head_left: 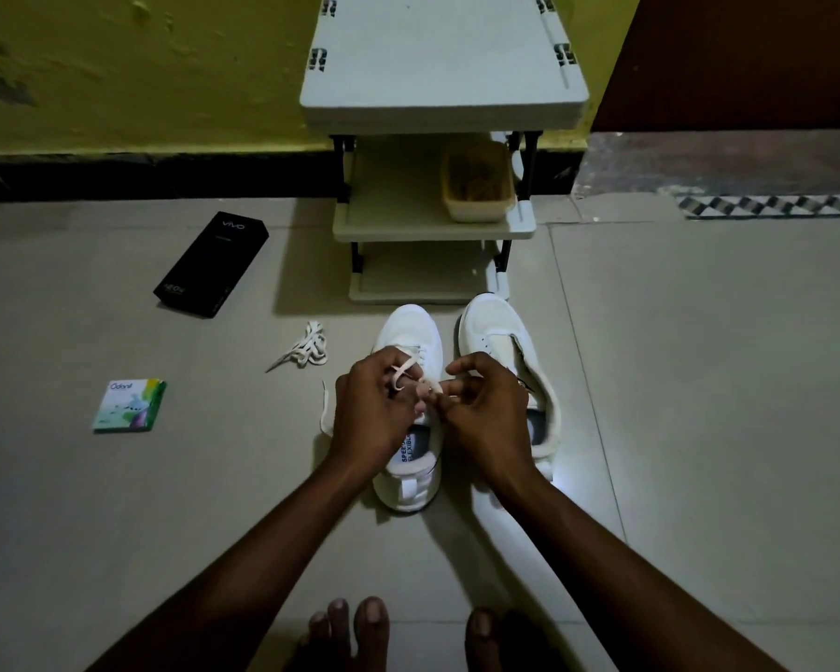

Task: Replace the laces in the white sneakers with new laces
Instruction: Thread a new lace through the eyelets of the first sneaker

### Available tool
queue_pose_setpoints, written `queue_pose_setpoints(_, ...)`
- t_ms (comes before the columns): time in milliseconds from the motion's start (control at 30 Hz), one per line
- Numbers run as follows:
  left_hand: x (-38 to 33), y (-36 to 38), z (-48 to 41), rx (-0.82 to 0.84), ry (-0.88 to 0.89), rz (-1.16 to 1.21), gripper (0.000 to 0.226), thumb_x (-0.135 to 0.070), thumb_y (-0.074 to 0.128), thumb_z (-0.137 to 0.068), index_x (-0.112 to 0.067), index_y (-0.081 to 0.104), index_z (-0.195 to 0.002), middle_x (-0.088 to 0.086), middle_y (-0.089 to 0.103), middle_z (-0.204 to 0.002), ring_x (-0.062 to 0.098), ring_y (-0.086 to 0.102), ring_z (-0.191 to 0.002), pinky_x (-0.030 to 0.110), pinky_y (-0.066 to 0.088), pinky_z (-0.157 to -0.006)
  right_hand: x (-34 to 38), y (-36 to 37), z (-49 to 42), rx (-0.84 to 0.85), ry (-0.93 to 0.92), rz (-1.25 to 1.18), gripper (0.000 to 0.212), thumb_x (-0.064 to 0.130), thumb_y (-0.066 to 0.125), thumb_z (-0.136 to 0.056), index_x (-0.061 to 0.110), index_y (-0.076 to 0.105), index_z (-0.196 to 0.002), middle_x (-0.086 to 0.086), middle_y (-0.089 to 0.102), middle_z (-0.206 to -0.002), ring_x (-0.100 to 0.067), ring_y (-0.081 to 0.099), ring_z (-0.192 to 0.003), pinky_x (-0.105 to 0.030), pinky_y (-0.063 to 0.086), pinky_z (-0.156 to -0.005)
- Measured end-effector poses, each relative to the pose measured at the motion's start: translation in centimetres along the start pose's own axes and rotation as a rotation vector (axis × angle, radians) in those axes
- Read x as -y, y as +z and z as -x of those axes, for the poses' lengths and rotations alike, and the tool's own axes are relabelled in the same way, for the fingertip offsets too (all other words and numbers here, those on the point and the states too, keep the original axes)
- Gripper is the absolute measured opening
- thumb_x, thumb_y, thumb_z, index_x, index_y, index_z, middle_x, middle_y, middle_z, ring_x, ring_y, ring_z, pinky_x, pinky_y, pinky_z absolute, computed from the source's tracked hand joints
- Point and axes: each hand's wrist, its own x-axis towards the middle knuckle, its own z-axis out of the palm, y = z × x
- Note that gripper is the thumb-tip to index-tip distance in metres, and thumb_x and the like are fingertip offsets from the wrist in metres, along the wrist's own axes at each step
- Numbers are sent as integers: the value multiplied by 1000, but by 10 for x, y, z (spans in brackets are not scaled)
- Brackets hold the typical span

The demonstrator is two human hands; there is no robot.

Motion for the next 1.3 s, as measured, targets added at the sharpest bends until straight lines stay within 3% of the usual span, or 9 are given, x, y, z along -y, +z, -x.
queue_pose_setpoints(100, 4, 7, -2, -26, -20, -48, 30, -13, 70, -79, -35, 54, -93, -1, 70, -84, 27, 70, -86, 45, 61, -72, 0, -1, -1, 1, -16, 22, 29, 16, 86, -76, 19, 63, -93, -2, 72, -73, -9, 70, -64, -18, 54, -62)
queue_pose_setpoints(200, 2, 11, -5, -37, -8, -82, 28, -9, 68, -83, -34, 56, -88, 5, 67, -83, 29, 68, -85, 40, 61, -67, 0, -3, -4, 20, -14, 58, 23, 13, 82, -78, 19, 66, -93, 1, 73, -73, -4, 69, -64, -17, 54, -63)
queue_pose_setpoints(333, 1, 9, -11, 0, -49, -41, 15, -16, 62, -81, -30, 60, -79, 8, 69, -80, 35, 70, -82, 42, 63, -58, -2, -3, -7, 60, -20, 130, 18, 12, 74, -80, 22, 71, -95, 4, 74, -79, -8, 72, -74, -42, 62, -74)
queue_pose_setpoints(500, 0, 9, -10, 65, -12, -283, 22, -34, 52, -80, -33, 67, -95, 6, 67, -91, 27, 65, -90, 42, 61, -73, 5, -3, -5, 55, -27, 114, 23, 20, 78, -78, 21, 67, -98, 0, 73, -76, -13, 72, -67, -45, 61, -70)
queue_pose_setpoints(633, -2, 9, -8, 81, -30, -227, 18, -34, 55, -82, -30, 69, -93, 8, 67, -89, 27, 67, -87, 43, 62, -70, 7, -3, -2, 57, -26, 104, 27, 22, 70, -71, 23, 64, -97, 0, 73, -73, -14, 71, -66, -47, 60, -69)
queue_pose_setpoints(767, -3, 7, -6, 120, -33, -144, 12, -4, 56, -83, -9, 66, -79, 0, 68, -71, 9, 69, -63, 40, 61, -61, 6, -2, -3, 48, -42, 124, 28, 13, 71, -73, 22, 64, -99, 1, 72, -74, -10, 69, -66, -41, 60, -71)
queue_pose_setpoints(933, 5, 4, -8, 168, 3, -287, 29, -13, 67, -74, -26, 73, -100, 2, 70, -93, 14, 69, -85, 34, 59, -77, 7, -2, -2, 10, -71, 152, 28, 2, 72, -77, 20, 65, -98, 3, 71, -74, -4, 67, -69, -24, 55, -70)
queue_pose_setpoints(1133, -5, 7, -8, 43, -85, -114, 45, 3, 71, -70, -29, 61, -100, 6, 69, -96, 10, 70, -80, 21, 58, -70, 5, -1, -3, 16, -100, 132, 27, 5, 76, -79, 19, 65, -98, 3, 70, -75, -1, 66, -67, -10, 47, -62)
queue_pose_setpoints(1300, -8, 3, -5, 80, -54, -108, 46, -15, 71, -66, -39, 49, -99, 8, 68, -92, 26, 67, -92, 43, 59, -72, -1, -3, -5, 58, -67, 86, 19, 9, 66, -87, 24, 65, -101, 3, 74, -82, -8, 72, -75, -42, 61, -74)
